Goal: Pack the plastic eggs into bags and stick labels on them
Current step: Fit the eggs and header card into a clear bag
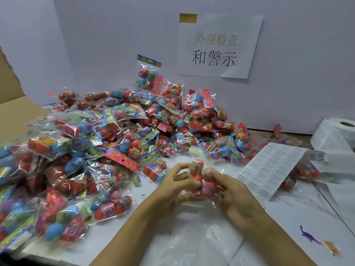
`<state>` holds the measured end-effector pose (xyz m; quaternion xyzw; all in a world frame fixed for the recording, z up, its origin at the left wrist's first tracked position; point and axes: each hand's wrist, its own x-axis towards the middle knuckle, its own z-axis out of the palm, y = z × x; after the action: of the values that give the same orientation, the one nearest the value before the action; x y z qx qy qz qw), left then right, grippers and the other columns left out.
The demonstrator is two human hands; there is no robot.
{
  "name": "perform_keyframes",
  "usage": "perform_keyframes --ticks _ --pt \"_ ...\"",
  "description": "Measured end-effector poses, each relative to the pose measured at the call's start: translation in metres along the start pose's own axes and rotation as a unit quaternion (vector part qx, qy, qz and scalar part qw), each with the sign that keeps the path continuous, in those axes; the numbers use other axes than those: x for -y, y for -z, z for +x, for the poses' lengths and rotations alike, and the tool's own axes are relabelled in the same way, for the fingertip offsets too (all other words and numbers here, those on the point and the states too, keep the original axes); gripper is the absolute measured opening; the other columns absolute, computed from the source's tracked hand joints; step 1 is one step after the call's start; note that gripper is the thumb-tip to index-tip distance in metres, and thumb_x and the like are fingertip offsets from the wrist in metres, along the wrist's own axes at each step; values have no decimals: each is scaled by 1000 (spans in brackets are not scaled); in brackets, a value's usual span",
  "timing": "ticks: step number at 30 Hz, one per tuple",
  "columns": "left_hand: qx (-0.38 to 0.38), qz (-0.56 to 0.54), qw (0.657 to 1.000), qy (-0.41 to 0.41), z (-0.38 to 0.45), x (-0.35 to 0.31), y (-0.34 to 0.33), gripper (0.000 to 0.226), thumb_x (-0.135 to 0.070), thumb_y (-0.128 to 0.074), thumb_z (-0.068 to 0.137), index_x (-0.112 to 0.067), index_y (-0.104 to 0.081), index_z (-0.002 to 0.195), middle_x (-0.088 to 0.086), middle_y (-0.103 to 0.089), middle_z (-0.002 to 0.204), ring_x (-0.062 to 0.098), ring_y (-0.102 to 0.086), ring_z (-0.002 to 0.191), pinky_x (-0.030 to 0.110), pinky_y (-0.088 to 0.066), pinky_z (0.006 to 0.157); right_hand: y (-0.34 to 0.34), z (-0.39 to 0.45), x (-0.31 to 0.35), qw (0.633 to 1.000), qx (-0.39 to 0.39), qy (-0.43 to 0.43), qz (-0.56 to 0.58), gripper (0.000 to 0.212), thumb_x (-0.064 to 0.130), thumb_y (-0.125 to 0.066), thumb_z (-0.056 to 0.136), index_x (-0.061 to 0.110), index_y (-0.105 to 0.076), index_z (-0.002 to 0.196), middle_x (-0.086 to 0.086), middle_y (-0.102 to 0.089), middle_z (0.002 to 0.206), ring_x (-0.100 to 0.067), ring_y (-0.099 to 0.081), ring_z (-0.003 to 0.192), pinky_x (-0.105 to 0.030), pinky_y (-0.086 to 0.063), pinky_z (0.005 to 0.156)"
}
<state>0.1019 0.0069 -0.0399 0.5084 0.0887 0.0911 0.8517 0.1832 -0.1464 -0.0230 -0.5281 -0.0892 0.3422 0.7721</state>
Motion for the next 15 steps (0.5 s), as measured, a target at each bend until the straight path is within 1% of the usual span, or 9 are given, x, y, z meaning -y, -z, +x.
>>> perform_keyframes --ticks 2,3,5,6,7,8,10,13,15 --pt "17 5 1000 3 -3 2 -2 54 2 -78 70 -4 -61 122 16 -73 97 31 -74 82 44 -63 68 -1 -1 -1 999 -8 12 -35 40 38 -78 65 8 -81 92 -13 -75 98 -22 -68 82 -30 -58 70" --pt "21 7 1000 5 -4 2 -3 46 -7 -81 74 -6 -64 117 16 -72 98 35 -73 85 49 -63 70 -1 -2 -1 999 -9 11 -36 37 36 -77 69 8 -80 93 -13 -75 98 -23 -68 84 -32 -57 69" --pt "5 29 1000 9 -7 3 -6 23 -29 -80 83 -14 -68 97 12 -70 96 40 -72 89 57 -63 74 1 -4 -1 999 2 10 -42 33 32 -75 73 8 -80 95 -15 -75 99 -25 -70 86 -33 -59 67" --pt "-13 46 999 11 -7 3 -7 22 -38 -78 87 -19 -66 87 9 -68 93 39 -71 87 55 -63 72 1 -5 -1 999 10 14 -52 32 31 -74 74 7 -80 95 -15 -76 98 -26 -71 86 -34 -60 66" --pt "-31 60 998 10 -7 4 -7 25 -43 -77 88 -22 -65 83 6 -66 89 36 -70 84 51 -62 67 1 -6 -1 998 16 22 -64 32 29 -74 73 6 -79 95 -16 -76 97 -25 -71 87 -36 -60 67" --pt "-44 72 996 5 -6 5 -7 25 -45 -77 87 -22 -66 83 2 -64 85 33 -70 82 46 -61 64 1 -7 -1 997 18 32 -75 32 29 -74 73 5 -79 95 -16 -75 97 -24 -71 87 -38 -60 68" --pt "-57 79 995 -5 -6 7 -8 26 -45 -78 85 -21 -69 91 -3 -65 80 28 -70 78 43 -59 63 1 -7 0 995 17 46 -87 32 29 -74 73 5 -79 94 -15 -75 94 -22 -72 87 -39 -60 68" --pt "-61 84 995 -9 -7 8 -7 31 -42 -76 84 -16 -73 100 0 -69 83 29 -73 85 52 -61 68 0 -7 -1 993 18 64 -94 27 32 -76 75 9 -79 88 -12 -73 86 -20 -72 81 -33 -59 62" --pt "-58 93 994 -13 -8 9 -6 30 -40 -76 84 -14 -74 100 3 -72 86 28 -73 87 54 -61 68 0 -7 -2 990 21 79 -111 31 36 -78 73 10 -80 88 -10 -72 83 -18 -71 79 -30 -58 62"
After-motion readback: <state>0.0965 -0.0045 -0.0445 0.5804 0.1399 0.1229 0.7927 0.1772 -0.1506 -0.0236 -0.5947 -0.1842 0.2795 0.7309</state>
